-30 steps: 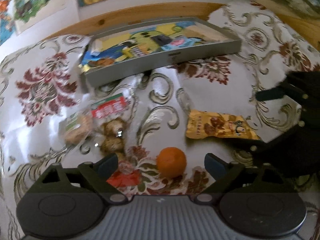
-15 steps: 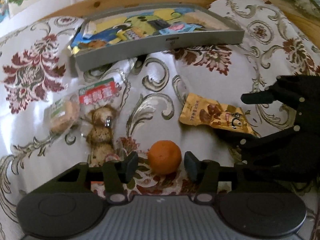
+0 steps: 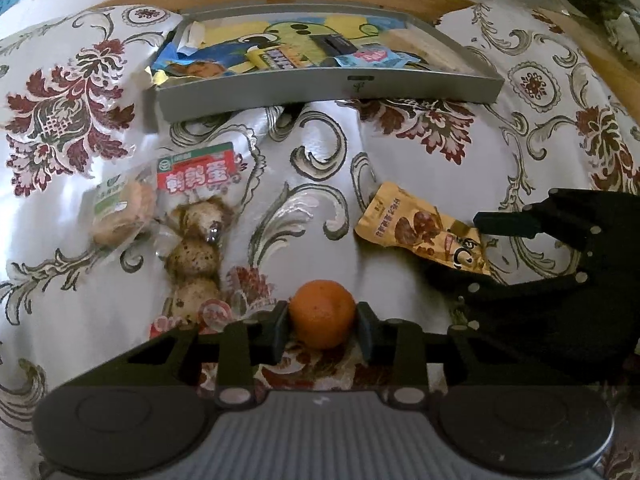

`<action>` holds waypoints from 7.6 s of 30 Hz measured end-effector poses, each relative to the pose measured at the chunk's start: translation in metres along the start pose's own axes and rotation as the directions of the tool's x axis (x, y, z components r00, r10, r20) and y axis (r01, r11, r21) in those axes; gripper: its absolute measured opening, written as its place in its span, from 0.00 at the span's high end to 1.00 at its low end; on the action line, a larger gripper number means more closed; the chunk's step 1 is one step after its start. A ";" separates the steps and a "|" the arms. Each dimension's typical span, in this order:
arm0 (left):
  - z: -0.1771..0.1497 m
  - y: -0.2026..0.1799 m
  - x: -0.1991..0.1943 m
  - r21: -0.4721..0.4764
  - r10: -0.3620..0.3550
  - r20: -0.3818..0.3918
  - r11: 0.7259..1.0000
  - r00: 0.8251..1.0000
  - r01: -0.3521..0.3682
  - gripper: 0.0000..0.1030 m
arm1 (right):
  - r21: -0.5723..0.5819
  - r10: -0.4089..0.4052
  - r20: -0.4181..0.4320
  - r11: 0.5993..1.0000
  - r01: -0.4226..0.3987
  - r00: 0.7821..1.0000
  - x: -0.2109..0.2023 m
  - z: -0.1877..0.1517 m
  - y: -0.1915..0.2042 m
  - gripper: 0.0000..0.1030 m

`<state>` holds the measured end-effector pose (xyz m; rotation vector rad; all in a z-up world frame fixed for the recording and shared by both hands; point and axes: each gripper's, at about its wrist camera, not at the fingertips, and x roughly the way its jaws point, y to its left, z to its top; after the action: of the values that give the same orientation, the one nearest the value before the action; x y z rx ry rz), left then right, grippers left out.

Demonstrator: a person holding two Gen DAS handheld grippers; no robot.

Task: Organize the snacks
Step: 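Close right gripper on the yellow-brown packet while left gripper closes on the orange, then lift the yellow-brown packet with right tool toward the tray while left tool carries the orange, then lower the packet into the grey tray and open right gripper while left gripper releases the orange there, then lift both open tools up away from the grey tray, then move both tools back over the biscuit and quail-egg packets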

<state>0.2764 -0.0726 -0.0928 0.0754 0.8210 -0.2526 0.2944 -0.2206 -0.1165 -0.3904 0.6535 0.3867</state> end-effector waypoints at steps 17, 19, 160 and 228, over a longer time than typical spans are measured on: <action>0.004 -0.005 -0.022 -0.018 0.044 0.022 0.999 0.999 -0.044 0.63 | -0.020 -0.025 -0.004 0.999 0.025 1.000 -0.003 0.003 0.005 0.44; 0.005 -0.006 -0.025 -0.016 0.049 0.029 0.999 0.998 -0.049 0.63 | -0.037 -0.036 0.001 0.999 0.036 0.999 -0.004 0.002 0.007 0.44; 0.052 0.037 -0.134 -0.424 0.342 0.358 0.889 0.869 -0.175 0.00 | 0.546 -0.357 0.360 0.830 0.115 0.862 -0.157 0.065 -0.039 0.01; -0.041 0.080 -0.123 -0.276 0.347 0.211 0.918 0.914 -0.284 0.00 | 0.343 -0.160 0.137 0.934 0.105 0.978 -0.102 0.018 0.086 0.01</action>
<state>0.1868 0.0350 -0.0329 -0.0514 0.5639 0.1464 0.1896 -0.1617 -0.0570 -0.0762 0.5167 0.1700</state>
